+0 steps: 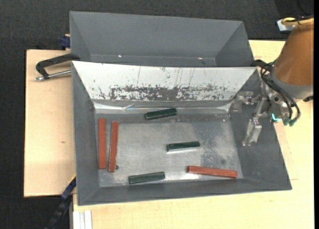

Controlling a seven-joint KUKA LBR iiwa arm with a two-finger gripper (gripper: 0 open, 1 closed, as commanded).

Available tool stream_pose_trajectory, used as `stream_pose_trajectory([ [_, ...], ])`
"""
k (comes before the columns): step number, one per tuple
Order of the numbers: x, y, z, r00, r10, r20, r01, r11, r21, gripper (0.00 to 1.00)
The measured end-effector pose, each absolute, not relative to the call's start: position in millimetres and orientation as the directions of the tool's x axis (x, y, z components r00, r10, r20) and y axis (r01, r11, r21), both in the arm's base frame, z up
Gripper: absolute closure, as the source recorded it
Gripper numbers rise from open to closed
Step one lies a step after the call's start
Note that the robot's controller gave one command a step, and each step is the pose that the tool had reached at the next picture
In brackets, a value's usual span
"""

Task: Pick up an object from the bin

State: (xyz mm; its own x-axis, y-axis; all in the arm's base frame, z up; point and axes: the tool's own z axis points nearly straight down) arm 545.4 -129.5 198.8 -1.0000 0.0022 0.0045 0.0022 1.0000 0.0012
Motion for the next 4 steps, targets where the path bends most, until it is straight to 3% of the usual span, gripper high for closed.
stream_pose_trajectory([
  [1,546.1,-129,201,-1.0,0.001,0.001,0.001,1.0,0.001,0.0],
  [2,550.7,-130,235,-0.996,-0.091,-0.001,-0.091,0.996,0.0,0.0],
  [3,547.5,-92,200,-0.994,-0.108,-0.012,-0.107,0.994,-0.002,0.0],
  [4,541.8,-93,140,-0.979,-0.206,-0.007,-0.206,0.979,0.001,0.0],
])
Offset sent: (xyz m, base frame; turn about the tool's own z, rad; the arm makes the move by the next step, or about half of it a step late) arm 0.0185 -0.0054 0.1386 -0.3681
